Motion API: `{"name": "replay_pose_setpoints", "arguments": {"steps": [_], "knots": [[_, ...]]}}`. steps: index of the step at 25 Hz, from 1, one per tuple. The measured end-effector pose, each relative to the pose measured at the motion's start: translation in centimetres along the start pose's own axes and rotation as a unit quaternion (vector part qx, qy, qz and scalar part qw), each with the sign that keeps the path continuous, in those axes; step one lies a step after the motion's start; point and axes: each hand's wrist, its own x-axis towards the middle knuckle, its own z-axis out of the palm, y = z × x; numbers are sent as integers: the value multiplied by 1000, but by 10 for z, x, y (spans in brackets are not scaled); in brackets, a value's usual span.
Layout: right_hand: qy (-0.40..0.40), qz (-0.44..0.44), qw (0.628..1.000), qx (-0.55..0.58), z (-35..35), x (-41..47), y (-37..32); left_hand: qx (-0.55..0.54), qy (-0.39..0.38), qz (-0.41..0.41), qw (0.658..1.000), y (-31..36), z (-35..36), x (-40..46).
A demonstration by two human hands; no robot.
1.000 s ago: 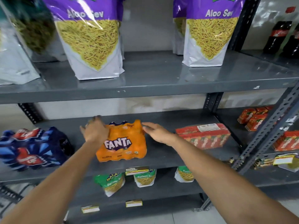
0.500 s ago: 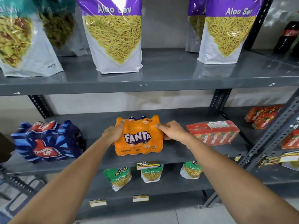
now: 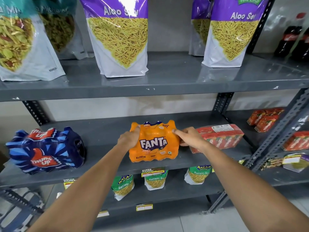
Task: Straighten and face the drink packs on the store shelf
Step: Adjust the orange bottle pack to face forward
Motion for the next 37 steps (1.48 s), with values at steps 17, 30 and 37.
{"name": "replay_pose_setpoints", "arguments": {"steps": [17, 30, 37], "knots": [[-54, -117, 929, -348, 121, 34, -120, 22, 346, 132, 929, -106, -177, 8], [-145, -255, 946, -139, 326, -30, -178, -65, 265, -62, 960, -242, -269, 42], [-99, -243, 960, -99, 267, -22, -151, -29, 195, -16, 980, -204, -236, 41]]}}
